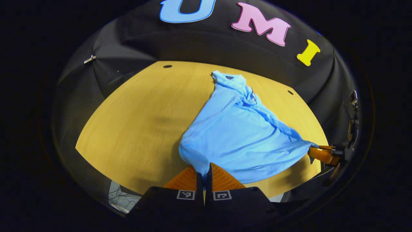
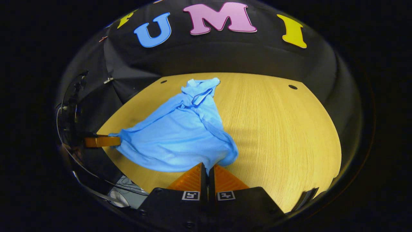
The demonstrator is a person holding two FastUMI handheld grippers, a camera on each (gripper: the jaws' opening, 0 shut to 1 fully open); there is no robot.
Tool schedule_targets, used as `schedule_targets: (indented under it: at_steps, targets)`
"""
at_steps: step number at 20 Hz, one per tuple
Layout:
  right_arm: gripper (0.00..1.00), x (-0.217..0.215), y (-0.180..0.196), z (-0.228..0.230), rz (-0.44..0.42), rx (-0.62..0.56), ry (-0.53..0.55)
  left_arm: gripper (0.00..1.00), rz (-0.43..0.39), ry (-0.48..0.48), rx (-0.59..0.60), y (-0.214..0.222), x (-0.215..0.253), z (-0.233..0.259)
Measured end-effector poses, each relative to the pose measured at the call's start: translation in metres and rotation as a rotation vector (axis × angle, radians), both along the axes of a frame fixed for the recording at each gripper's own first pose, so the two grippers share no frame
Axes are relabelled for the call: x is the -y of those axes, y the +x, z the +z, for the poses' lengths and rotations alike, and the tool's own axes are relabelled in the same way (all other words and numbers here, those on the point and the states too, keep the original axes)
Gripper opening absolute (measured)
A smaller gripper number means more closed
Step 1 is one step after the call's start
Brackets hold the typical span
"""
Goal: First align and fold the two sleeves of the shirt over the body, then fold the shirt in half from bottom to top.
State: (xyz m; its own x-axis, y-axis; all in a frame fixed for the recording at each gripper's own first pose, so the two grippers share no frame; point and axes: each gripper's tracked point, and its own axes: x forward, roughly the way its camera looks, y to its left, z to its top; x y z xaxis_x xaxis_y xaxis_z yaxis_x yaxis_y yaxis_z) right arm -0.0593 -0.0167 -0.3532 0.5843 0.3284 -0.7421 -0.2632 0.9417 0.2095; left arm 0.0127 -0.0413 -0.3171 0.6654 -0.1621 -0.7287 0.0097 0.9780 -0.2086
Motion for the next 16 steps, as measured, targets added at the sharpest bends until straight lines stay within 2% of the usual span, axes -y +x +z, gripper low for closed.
schedule_targets:
  at_steps: [4,12,13,14,16]
  targets:
    - [0.05,-0.002,0.046,0.029,-0.030,0.077,0.045,0.06,0.023,-0.008,0.100,0.046,0.001,0.042]
    - [0.05,0.009,0.140,0.057,-0.138,0.194,0.094,0.06,0.095,-0.030,0.257,0.141,-0.004,0.105]
    - [0.00,0.009,0.152,0.059,-0.144,0.207,0.100,0.06,0.105,-0.031,0.273,0.155,-0.004,0.109]
    - [0.05,0.009,0.165,0.060,-0.148,0.219,0.099,0.06,0.117,-0.033,0.289,0.168,-0.004,0.114]
    - [0.05,0.009,0.197,0.058,-0.157,0.245,0.101,0.06,0.135,-0.035,0.316,0.197,-0.004,0.120]
